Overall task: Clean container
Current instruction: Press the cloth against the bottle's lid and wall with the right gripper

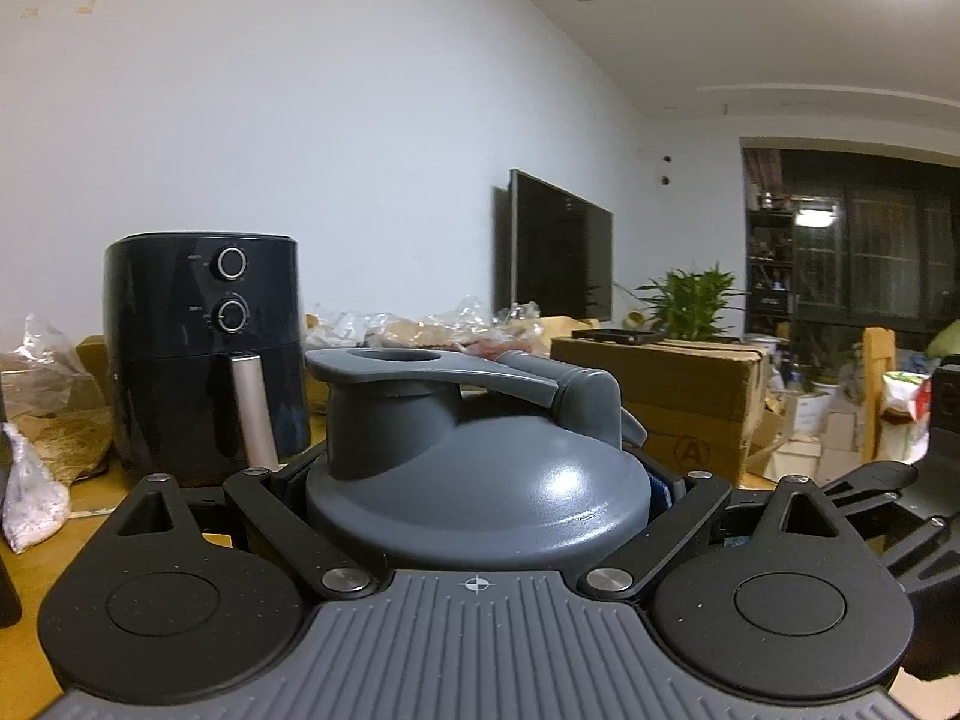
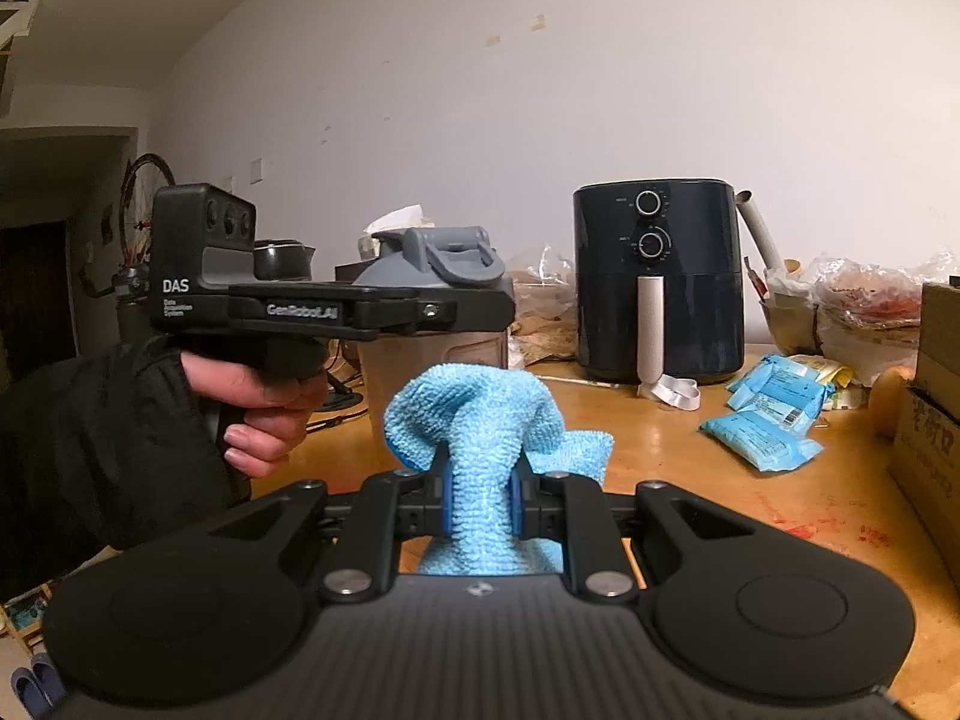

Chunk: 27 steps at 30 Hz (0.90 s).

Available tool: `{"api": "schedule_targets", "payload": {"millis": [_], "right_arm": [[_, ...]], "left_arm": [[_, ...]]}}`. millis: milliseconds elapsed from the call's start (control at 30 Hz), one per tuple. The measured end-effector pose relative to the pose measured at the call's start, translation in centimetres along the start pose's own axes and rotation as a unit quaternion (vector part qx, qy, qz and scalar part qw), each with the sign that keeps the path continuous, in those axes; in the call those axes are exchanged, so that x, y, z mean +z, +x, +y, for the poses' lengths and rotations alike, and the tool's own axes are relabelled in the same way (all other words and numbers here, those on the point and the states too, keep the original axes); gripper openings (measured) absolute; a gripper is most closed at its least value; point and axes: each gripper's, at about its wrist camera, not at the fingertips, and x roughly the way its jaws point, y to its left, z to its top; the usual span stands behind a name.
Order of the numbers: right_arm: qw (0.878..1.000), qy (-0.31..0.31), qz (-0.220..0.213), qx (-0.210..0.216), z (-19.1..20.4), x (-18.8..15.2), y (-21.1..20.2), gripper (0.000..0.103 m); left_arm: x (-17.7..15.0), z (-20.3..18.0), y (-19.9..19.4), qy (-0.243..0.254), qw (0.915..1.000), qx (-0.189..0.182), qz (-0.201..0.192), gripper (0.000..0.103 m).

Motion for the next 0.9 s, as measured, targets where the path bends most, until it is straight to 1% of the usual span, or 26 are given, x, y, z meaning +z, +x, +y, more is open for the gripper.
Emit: {"api": "schedule_targets", "payload": {"millis": [133, 333, 633, 900], "right_arm": [[1.000, 0.018, 0.003, -0.009, -0.5, 0.0, 0.2, 0.012], [1.000, 0.010, 0.001, 0.000, -0.1, 0.2, 0.4, 0.011], [1.000, -0.006, -0.002, 0.020, 0.3, 0.3, 1.4, 0.012], [0.999, -0.021, -0.005, 0.037, 0.6, 1.2, 3.4, 0.012]], "left_arm": [[0.0, 0.4, 0.1, 0.003, 0.9999, -0.015, 0.003, 0.095], [0.0, 1.1, 0.1, 0.007, 0.9991, -0.041, 0.006, 0.095], [-0.2, 1.2, 0.1, 0.007, 0.9991, -0.041, 0.006, 0.095], [-0.2, 1.2, 0.1, 0.007, 0.9991, -0.041, 0.008, 0.095]]}}
